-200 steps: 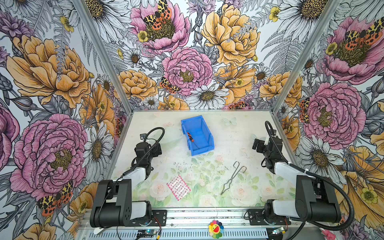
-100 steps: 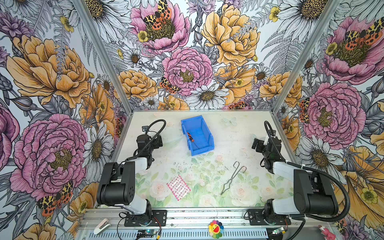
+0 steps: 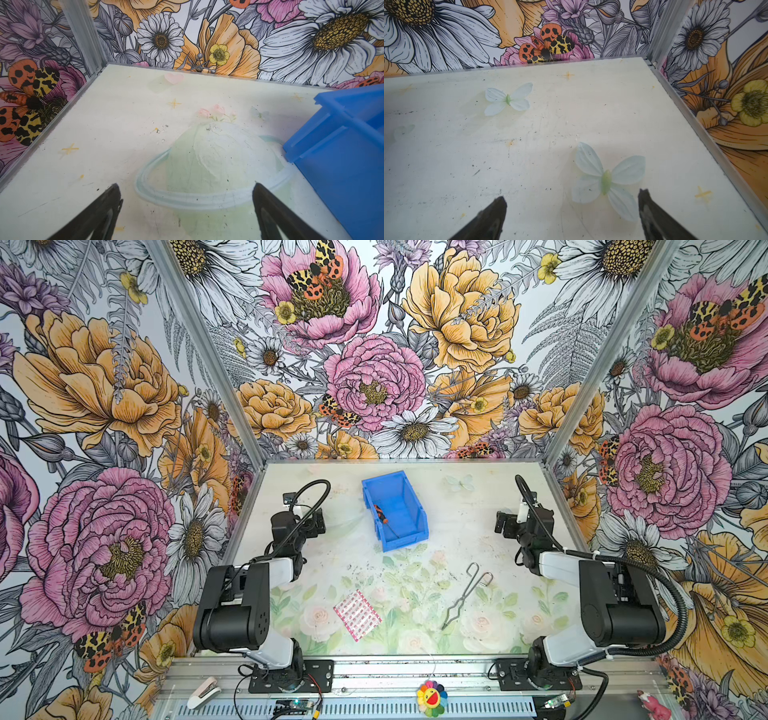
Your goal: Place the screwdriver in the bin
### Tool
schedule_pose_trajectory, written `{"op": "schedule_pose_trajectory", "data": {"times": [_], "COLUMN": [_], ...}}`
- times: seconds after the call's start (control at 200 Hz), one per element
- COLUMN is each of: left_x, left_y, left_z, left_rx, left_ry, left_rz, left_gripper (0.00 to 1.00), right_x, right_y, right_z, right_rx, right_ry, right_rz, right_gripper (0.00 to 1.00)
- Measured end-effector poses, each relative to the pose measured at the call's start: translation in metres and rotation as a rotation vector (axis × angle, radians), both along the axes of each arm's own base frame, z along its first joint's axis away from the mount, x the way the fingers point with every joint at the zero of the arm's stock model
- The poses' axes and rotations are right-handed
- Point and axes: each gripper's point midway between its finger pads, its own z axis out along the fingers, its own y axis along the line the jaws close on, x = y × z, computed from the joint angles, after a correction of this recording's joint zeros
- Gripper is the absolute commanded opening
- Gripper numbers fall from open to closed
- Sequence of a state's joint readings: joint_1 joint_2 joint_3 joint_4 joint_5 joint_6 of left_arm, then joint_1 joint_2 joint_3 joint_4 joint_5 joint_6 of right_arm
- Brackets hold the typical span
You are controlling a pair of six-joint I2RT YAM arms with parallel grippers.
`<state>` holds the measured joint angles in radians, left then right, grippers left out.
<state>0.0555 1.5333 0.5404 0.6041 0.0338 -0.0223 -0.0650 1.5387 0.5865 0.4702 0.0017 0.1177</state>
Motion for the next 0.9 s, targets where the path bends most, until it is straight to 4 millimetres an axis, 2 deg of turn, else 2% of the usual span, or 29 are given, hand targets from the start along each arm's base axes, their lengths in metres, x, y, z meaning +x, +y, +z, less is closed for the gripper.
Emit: {"op": "schedule_pose_trajectory", "data": {"times": [0.15,0.345,0.541,0.901], "left_x": [-0.004,-0.029,-0.025,-0.025], "left_y": [-0.002,0.001,0.005,0.002], "left_z": [0.0,-0.021,-0.008,-0.004], "left_rx": [0.001,0.021,0.036,0.057], "left_ry": [-0.028,-0.038,-0.095,-0.112], "left_rz": [-0.009,0.031,0.065,0.08], "left_gripper": [0.99,0.99,0.99,0.99], "right_x": [0.0,0.0,0.0,-0.002], "right_y": [0.001,0.001,0.002,0.003], "right_z": [0.0,0.0,0.0,0.001], "right_rx": [-0.002,-0.003,-0.001,-0.007], "right_ry": [0.0,0.001,0.001,-0.035], "right_rz": [0.009,0.01,0.013,0.016], "right_gripper": [1.0,0.99,0.99,0.99]}}
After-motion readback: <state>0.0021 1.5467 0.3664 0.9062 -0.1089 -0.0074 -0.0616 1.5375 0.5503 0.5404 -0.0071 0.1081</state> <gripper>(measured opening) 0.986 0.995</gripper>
